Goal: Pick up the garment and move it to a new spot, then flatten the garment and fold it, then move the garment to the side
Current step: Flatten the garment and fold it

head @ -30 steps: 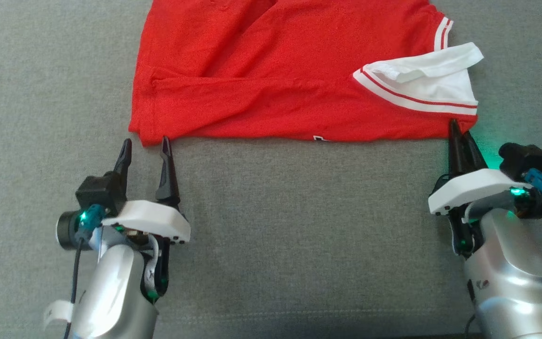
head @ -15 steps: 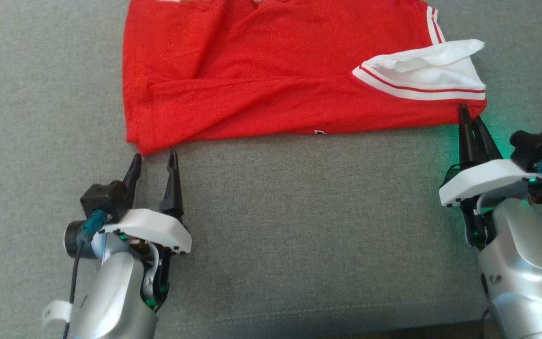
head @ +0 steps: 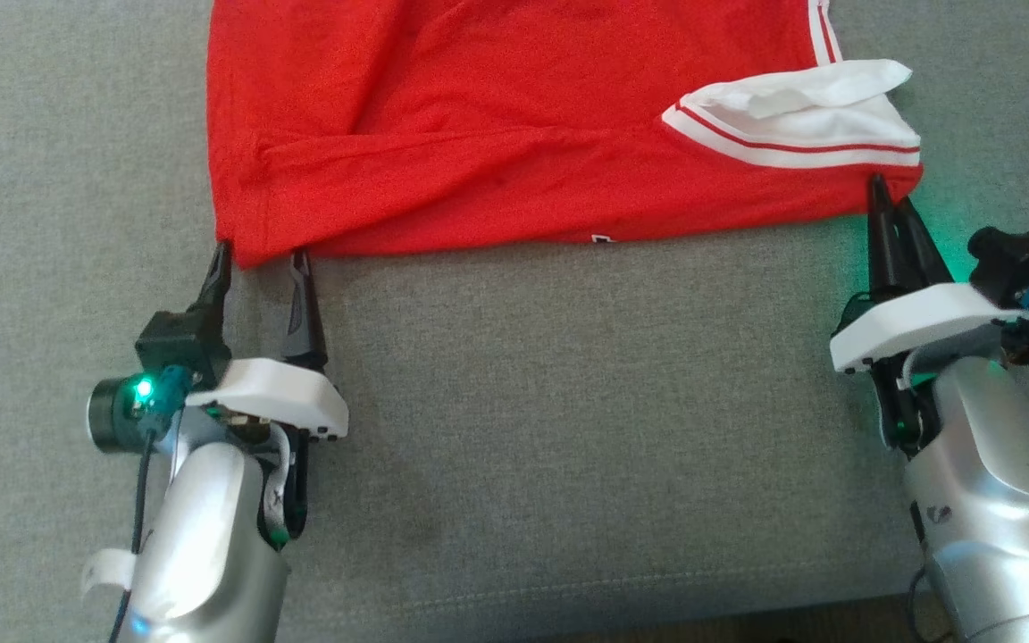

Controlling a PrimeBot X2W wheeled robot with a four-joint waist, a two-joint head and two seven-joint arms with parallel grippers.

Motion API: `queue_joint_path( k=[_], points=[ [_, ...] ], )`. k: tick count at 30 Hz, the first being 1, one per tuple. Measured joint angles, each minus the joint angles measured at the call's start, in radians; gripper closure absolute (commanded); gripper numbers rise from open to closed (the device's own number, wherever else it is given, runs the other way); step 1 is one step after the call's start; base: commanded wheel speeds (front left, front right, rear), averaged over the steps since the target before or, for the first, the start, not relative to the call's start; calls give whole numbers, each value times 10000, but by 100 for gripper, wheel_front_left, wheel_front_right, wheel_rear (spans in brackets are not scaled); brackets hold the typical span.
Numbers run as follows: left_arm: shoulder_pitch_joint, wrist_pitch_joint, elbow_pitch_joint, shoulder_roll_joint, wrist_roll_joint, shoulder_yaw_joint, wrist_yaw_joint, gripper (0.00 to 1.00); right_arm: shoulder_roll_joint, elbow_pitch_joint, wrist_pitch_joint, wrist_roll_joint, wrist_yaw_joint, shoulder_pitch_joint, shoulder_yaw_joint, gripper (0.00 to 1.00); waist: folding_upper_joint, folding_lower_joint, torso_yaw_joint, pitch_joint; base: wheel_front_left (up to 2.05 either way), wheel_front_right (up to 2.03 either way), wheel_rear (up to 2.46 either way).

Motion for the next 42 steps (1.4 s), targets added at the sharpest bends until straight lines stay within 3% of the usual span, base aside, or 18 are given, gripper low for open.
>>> queue_joint_path(
  k=[4, 12, 25, 26, 27, 28, 29, 30, 42],
  points=[
    [8, 0, -136, 0, 165, 88, 207, 0, 2, -17, 0, 0, 0, -58, -4, 100, 0, 0, 3, -39, 0, 0, 0],
    [54, 0, -257, 0, 316, 330, 194, 0, 36, -13, -2, 0, 0, -37, -12, 100, 0, 0, -15, -140, 0, 0, 0],
    [-141, -2, 936, 0, -224, 604, -502, 0, 88, -10, 0, 0, 0, -38, 117, 100, 0, 0, -182, -55, 0, 0, 0],
    [-215, -2, 993, 0, -224, 600, -512, 10, 88, -10, 0, 0, 0, -38, 121, 100, 0, 0, -189, -51, 0, 0, 0],
    [-277, -2, 1045, 0, -224, 598, -604, 39, 88, -10, 0, 4, 0, -38, 127, 100, 0, 0, -195, -49, 0, 0, 0],
    [-324, -2, 1091, 0, -224, 596, -663, 57, 88, -10, 0, 31, 0, -38, 134, 100, 0, 0, -199, -45, 0, 0, 0],
    [-367, -2, 1151, 0, -226, 591, -729, 93, 88, -10, 0, 73, 0, -38, 140, 100, 0, 0, -203, -40, 0, 0, 0],
    [-402, -2, 1191, 2, -268, 585, -861, 100, 88, -10, 0, 82, 0, -38, 144, 100, 0, 0, -205, -31, 0, 0, 0],
    [-278, 0, 1193, -4, -546, 539, -1252, 100, 86, 136, 0, 161, 0, 65, 100, 100, 0, 0, -98, -484, 0, 0, 0]
  ],
)
